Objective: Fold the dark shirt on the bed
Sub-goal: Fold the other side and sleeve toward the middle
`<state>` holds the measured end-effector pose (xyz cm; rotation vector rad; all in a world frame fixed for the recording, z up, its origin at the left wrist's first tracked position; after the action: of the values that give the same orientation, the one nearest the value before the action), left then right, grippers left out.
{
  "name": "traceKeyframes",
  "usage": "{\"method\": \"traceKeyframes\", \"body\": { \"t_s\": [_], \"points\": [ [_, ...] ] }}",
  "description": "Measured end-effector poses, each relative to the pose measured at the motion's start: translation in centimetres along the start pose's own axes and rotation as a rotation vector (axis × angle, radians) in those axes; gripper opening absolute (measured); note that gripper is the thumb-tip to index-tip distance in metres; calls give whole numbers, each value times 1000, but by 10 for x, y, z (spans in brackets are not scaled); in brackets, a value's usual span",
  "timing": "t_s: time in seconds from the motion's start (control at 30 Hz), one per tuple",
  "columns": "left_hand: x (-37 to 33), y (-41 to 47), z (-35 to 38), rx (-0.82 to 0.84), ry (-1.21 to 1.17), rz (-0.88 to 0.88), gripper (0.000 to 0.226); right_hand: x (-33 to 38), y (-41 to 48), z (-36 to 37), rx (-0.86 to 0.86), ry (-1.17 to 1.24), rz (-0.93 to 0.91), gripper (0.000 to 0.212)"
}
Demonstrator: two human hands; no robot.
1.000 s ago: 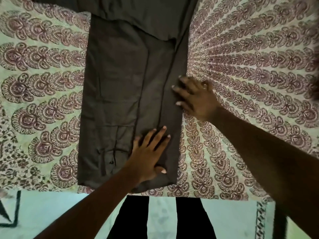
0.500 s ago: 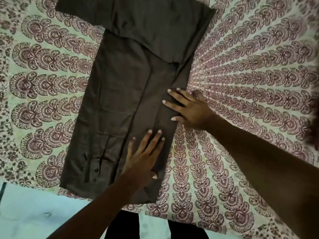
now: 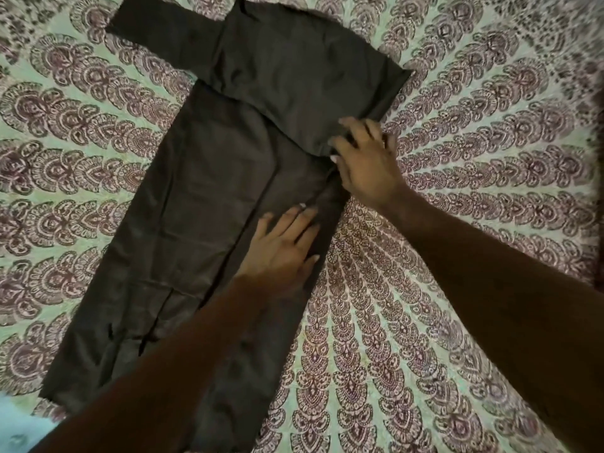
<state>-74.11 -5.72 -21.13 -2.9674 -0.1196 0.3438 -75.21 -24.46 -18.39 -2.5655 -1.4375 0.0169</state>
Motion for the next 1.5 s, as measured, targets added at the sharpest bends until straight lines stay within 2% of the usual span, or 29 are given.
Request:
{"method": "traceKeyframes", "body": {
  "t_s": [0.17,0.33,0.47,0.5,0.57,0.63,0.7,0.83,1.0,1.1,1.2,1.33,1.4,1.5],
  "points": [
    [11,36,17,66,-35,-3,62,-63,67,-23,92,91,264,49],
    [13,32,25,0,-30,-6,59,-101,115,-16,245,266,277,66],
    [13,34,23,0,-13,0,58,-110,139,-3,336,218,280,88],
    [13,35,23,6,-11,0,58,-109,143,-2,349,228,285,87],
    [13,35,23,17,-11,2,58,-113,150,-4,348,243,313,67],
    [13,35,23,26,-5,4,58,-118,157,-16,272,261,338,42],
    [13,37,24,35,0,7,58,-121,164,-31,173,328,329,35],
    [13,36,26,41,12,8,59,-114,176,-43,95,388,281,20],
    [12,36,26,39,18,13,58,-96,183,-47,-19,524,198,19],
    [13,34,27,10,22,-5,58,-88,183,-49,-126,500,169,14],
    [12,32,25,-16,33,-23,59,-85,184,-45,-152,445,169,9],
    [12,35,26,33,19,-3,64,-92,169,-43,-214,424,138,27],
    [14,36,26,41,13,-11,64,-86,142,-47,-287,318,68,34],
    [15,35,25,34,10,-34,64,-57,83,-40,-362,127,-126,32]
  ]
}}
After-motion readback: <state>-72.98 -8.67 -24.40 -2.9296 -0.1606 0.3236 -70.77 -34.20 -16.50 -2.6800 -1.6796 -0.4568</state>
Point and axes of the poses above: each hand's wrist, its own y-axis towards the middle knuckle, its own z-axis out of the palm, x = y × z, the point moved 9 cm from there along y, towards the middle knuckle, and after that the axes turned 8 degrees about x, right-handed, at the moved point
